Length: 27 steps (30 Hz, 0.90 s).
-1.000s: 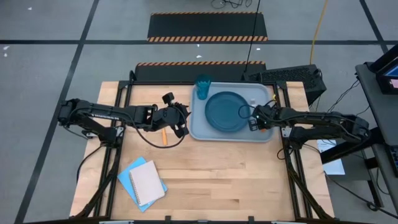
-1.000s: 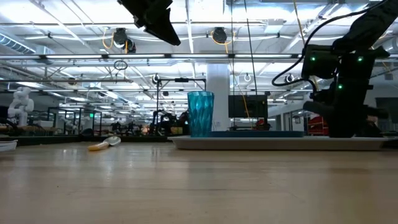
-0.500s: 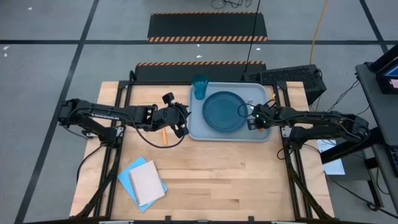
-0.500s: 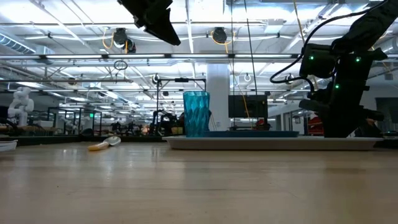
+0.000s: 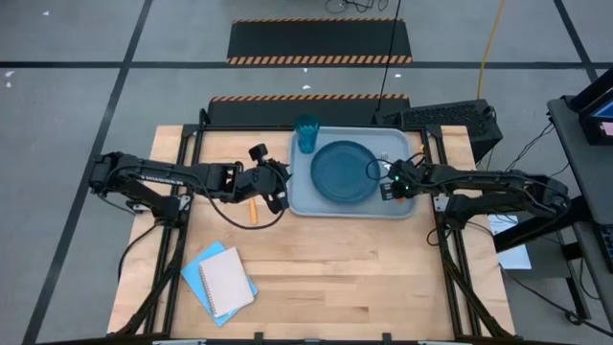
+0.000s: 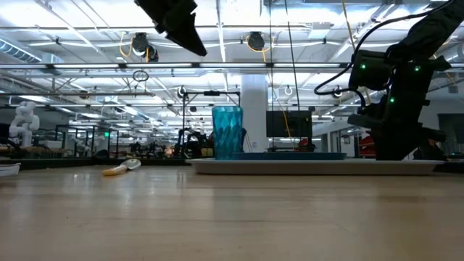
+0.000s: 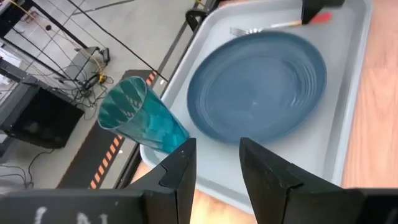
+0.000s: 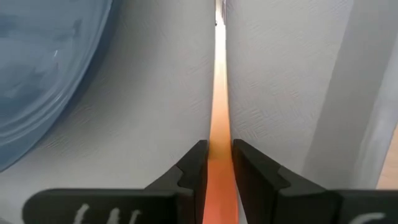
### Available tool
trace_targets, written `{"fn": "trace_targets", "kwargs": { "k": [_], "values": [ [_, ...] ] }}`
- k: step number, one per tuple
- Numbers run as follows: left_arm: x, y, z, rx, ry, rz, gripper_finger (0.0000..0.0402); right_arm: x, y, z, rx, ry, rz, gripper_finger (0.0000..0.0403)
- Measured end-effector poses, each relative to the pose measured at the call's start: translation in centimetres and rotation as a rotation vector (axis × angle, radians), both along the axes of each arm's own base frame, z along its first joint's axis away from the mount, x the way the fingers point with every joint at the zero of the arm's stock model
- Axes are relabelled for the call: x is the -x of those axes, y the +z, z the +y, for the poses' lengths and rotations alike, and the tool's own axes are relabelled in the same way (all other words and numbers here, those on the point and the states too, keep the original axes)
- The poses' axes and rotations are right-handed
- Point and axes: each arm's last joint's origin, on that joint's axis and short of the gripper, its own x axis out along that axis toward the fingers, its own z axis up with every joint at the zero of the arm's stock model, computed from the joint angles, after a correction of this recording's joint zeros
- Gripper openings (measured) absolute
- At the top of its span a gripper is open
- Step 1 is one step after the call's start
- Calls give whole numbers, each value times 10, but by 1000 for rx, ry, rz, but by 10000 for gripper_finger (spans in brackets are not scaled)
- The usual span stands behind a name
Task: Pick and place plate/cup/fork/spoon on tray
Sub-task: Put the orange fork on the gray tray to the right of the blue plate
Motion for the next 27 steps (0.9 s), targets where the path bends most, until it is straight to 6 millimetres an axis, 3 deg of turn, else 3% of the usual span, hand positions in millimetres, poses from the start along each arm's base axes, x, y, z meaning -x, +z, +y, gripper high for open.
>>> {"fn": "trace_targets", "kwargs": {
  "k": [12,17,21,27],
  "values": [
    [24,-30,21,195,184,254,127,0,4,9,8,37,-18,68],
    [26,-63,33,277,122,349,127,-2,5,13,5,45,-22,69],
    [30,-78,40,324,93,396,127,-2,5,14,9,50,-21,69],
    [28,-96,57,335,55,325,127,-4,5,13,35,43,-29,69]
  ]
}}
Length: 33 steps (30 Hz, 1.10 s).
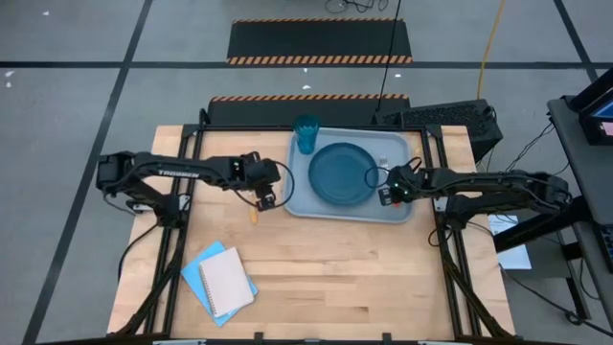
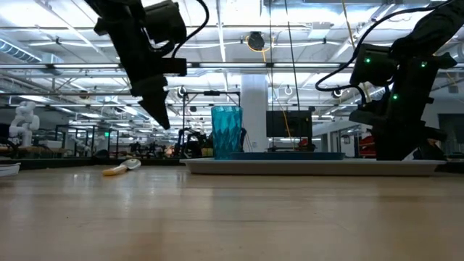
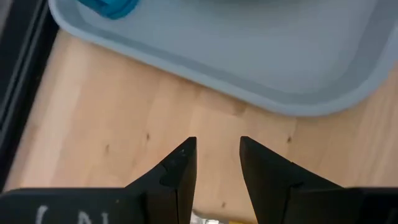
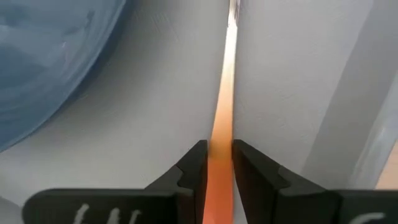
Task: Pick and place plate/cup/fork/spoon on tray
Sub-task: Put the orange fork on the gray tray to the right of the blue plate
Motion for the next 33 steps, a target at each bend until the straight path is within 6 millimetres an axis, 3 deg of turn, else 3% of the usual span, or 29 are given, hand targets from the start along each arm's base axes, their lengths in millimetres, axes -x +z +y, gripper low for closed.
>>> {"fn": "trace_targets", "kwargs": {
  "k": [13,33],
  "values": [
    [3,-15,11,64,-5,-29,127,-5,2,-1,19,4,-49,69],
    [3,-15,10,68,1,-30,127,-10,3,8,14,37,-78,68]
  ]
}}
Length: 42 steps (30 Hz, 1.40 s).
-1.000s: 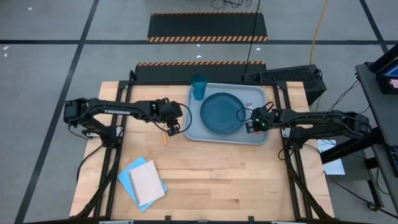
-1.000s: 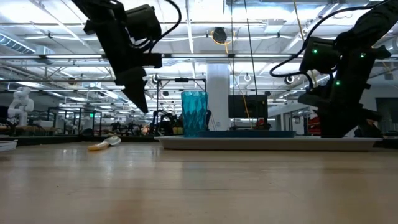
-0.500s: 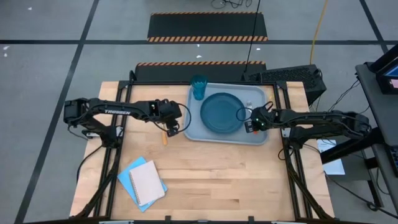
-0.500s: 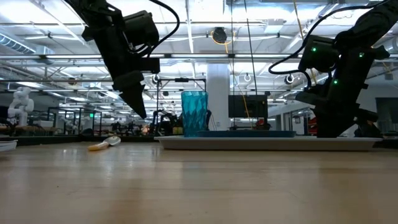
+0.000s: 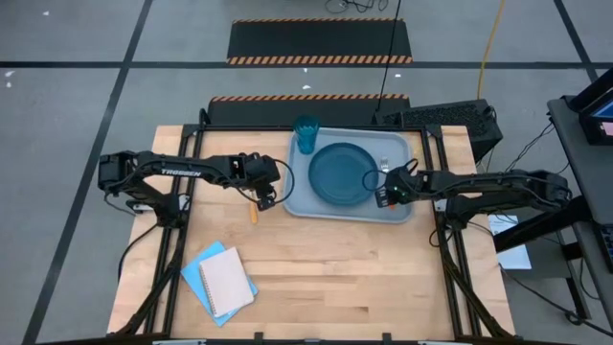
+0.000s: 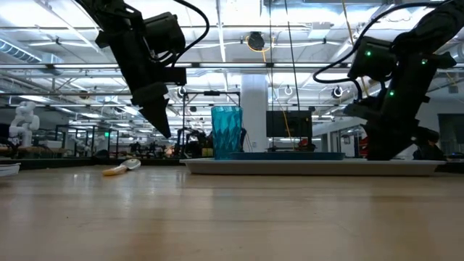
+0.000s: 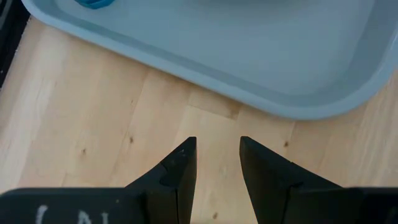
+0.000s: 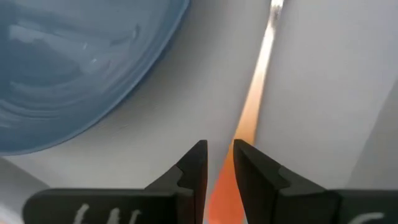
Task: Pick and place plate/cup/fork/spoon on tray
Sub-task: Put the orange fork on the gray tray to the right of the blue plate
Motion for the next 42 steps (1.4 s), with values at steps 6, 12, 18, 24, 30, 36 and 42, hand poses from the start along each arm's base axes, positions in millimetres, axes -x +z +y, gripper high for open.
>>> {"fn": "trace_targets", "kwargs": {
  "k": [6,12,18,24,30,36,42],
  "values": [
    [0,0,0,2,3,-1,127,-6,2,2,17,24,-53,68],
    [0,0,0,6,3,-3,127,-7,2,6,20,62,-53,68],
    [0,0,0,7,3,-3,127,-5,1,12,1,82,-14,68],
    [0,0,0,8,4,-3,127,-3,0,12,-6,75,-4,68],
    [0,0,0,12,8,-5,127,0,-1,13,-25,65,27,68],
    [0,0,0,11,8,-5,127,0,-1,13,-30,60,34,68],
    [0,0,0,12,9,-6,127,0,-1,14,-31,35,22,68]
  ]
}}
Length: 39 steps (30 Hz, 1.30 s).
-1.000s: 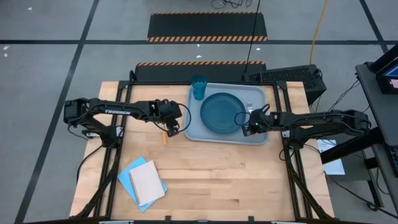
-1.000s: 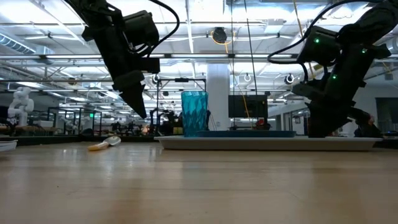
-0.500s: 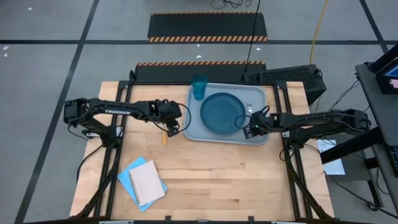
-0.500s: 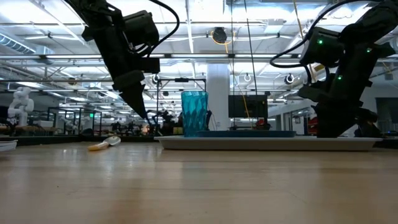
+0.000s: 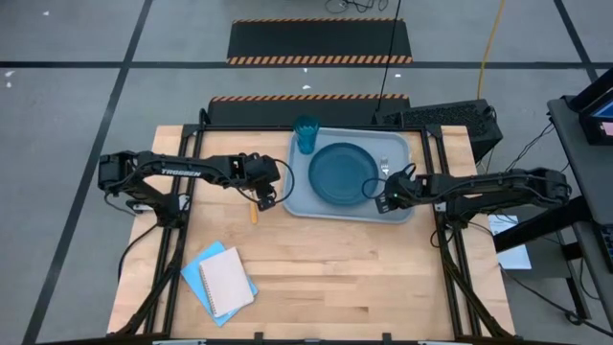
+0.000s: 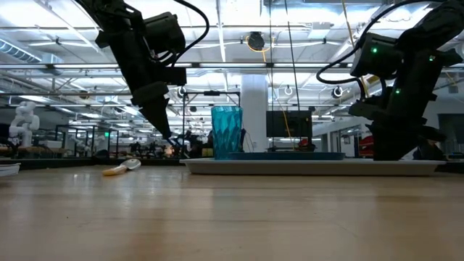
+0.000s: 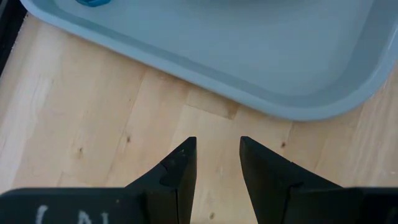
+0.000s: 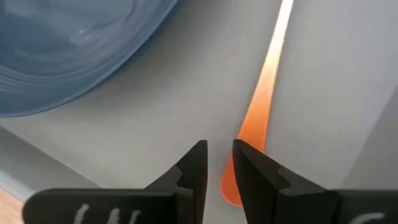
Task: Pick and place plate/cup/fork/spoon on tray
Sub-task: Put the orange fork on the gray tray to the right of the blue plate
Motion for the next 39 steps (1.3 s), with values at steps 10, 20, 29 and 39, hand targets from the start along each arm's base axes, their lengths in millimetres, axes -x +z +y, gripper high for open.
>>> {"fn": "trace_targets", "kwargs": {
  "k": [10,20,29,39],
  "values": [
    [0,0,0,4,8,-3,127,-11,4,2,39,33,-106,68],
    [0,0,-2,2,-1,-2,127,-3,1,3,14,48,-22,68],
    [-1,0,-2,2,-1,-3,127,3,5,4,15,50,-19,68],
    [-1,0,-2,1,-1,-4,127,4,3,4,-1,20,12,68]
  ]
}}
